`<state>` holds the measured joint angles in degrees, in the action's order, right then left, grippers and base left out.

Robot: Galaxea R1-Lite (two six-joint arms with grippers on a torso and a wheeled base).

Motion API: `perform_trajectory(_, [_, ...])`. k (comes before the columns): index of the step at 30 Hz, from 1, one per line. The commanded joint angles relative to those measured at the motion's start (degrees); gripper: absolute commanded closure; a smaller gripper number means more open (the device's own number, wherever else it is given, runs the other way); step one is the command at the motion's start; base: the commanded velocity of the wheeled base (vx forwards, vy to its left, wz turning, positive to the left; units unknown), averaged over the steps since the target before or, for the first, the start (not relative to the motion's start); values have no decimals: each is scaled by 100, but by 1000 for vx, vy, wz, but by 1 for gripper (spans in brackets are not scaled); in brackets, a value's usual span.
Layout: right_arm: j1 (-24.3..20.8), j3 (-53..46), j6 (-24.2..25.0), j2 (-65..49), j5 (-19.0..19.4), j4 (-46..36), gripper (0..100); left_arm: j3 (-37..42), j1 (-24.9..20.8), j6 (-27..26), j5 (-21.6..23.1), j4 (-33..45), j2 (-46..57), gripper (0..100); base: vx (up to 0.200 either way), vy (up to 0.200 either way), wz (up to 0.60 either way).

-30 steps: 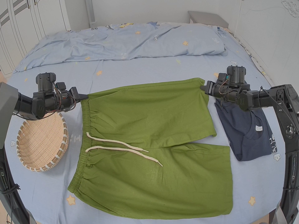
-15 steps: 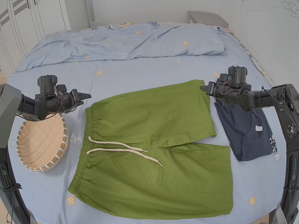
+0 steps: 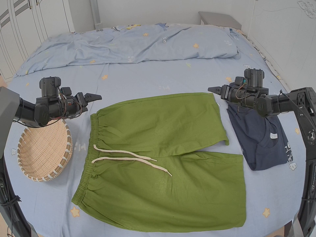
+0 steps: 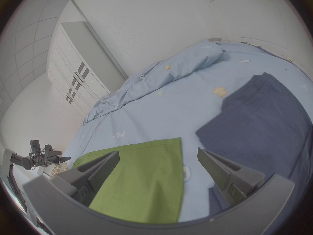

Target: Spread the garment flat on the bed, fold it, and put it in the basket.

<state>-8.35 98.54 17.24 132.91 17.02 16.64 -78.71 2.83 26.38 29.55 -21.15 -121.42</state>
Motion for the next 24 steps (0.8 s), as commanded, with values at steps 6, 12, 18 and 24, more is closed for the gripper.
perform_trajectory(6, [176, -2699, 254, -2033, 460, 32, 0, 972, -634, 60, -11, -3, 997, 0, 0, 0, 0])
perform_trajectory(12, [-114, -4510, 421, -3131, 952, 401, 0, 1227, -863, 60, -19, -3, 918, 0, 0, 0, 0])
perform_trajectory(18, [-527, -5776, 887, -3799, 996, 999, 0, 1288, -863, 78, -11, -3, 909, 0, 0, 0, 0])
perform_trajectory(24, [-1266, -6294, 1159, -3694, 1067, 1474, 0, 1245, -933, 69, -11, -91, 531, 0, 0, 0, 0])
